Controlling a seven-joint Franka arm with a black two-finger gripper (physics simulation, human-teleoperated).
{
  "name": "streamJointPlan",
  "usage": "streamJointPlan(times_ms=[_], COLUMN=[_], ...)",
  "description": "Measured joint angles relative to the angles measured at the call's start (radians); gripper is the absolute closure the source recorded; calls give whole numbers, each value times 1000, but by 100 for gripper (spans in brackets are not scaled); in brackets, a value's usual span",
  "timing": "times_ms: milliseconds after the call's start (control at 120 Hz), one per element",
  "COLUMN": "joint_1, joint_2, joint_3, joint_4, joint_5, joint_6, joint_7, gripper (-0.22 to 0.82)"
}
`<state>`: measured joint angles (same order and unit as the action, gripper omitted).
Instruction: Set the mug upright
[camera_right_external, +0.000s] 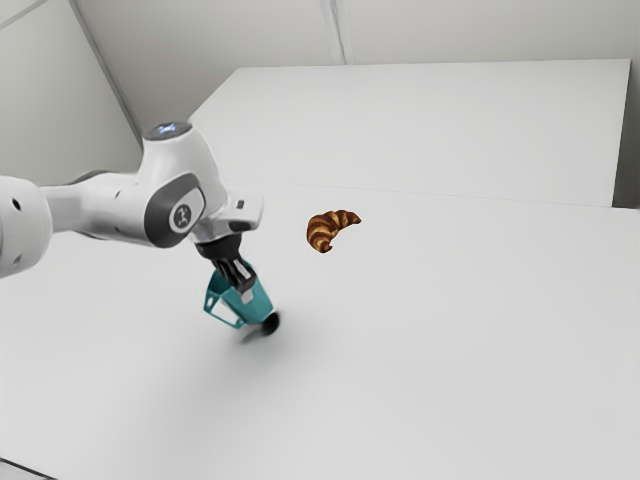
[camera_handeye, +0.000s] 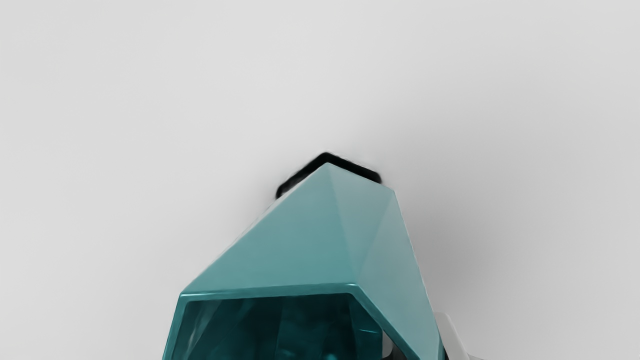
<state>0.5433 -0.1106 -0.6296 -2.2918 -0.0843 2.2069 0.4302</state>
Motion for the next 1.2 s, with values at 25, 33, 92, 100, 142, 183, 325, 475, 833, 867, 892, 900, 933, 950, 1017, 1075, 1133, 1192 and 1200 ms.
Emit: streamJointPlan(times_ms=[25, 33, 92, 100, 142, 183, 325, 475, 833, 867, 892, 900, 933, 950, 1017, 1075, 1133, 1192, 1200], joint_1=[0, 0, 0, 0, 1, -1, 0, 1, -2, -2, -2, -2, -1, -2, 3, 2, -1, -2, -2], joint_2=[2, 3, 9, 10, 18, 30, 53, 62, 64, 64, 63, 63, 63, 63, 61, 60, 55, 48, 46], joint_3=[0, 0, -1, -2, -6, -8, -10, -11, -12, -13, -13, -13, -13, -13, -20, -24, -25, -27, -27], joint_4=[-2, -3, -6, -7, -7, -8, -8, -8, -21, -23, -24, -25, -26, -27, -26, -26, -24, -19, -18], joint_5=[1, 1, 3, 3, 4, 5, 6, 7, -4, -5, -6, -6, -7, -7, -8, -9, -9, -9, -9], joint_6=[1, 2, 4, 5, 6, 7, 11, 15, 18, 20, 21, 22, 23, 24, 27, 28, 29, 28, 28], joint_7=[-14, -18, -47, -51, -70, -88, -140, -183, -242, -245, -247, -247, -250, -251, -254, -257, -260, -262, -262], gripper=[78, 78, 78, 78, 78, 78, 78, 78, 65, 63, 61, 60, 57, 55, 45, 34, 26, 20, 19])
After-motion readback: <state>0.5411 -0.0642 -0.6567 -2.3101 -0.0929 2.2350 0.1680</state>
